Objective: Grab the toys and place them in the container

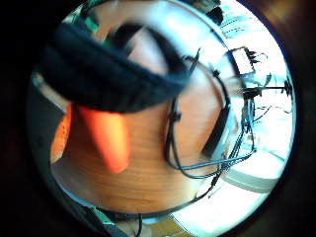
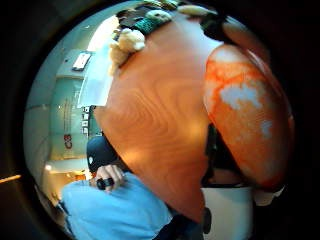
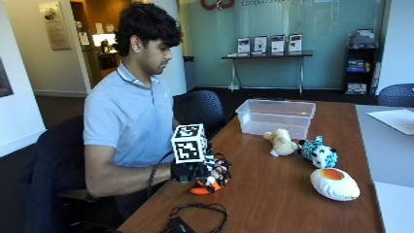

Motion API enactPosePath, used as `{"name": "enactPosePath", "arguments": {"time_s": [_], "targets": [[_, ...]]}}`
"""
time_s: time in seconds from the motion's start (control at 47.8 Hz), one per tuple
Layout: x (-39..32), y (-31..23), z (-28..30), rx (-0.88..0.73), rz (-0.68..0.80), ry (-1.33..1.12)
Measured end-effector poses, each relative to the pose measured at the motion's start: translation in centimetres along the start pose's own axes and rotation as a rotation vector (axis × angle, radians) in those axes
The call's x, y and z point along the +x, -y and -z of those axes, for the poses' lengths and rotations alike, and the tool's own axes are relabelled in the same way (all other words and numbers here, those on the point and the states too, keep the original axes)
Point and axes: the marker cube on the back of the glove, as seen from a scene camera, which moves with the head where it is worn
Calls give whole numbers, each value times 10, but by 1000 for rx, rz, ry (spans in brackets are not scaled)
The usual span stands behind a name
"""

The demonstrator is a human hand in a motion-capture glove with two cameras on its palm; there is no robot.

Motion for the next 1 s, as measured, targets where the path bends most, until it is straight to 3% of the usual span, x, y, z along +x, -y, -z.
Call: {"name": "enactPosePath", "arguments": {"time_s": [0.209, 0.46, 0.565, 0.69, 0.857, 1.004], "targets": [[-36, 29, 30, 155, 101, 140], [-213, 141, 169, 255, 458, 152], [-272, 183, 214, 223, 591, 201], [-335, 221, 227, 160, 664, 207], [-388, 242, 212, 80, 674, 248], [-384, 242, 191, -131, 641, 151]]}}
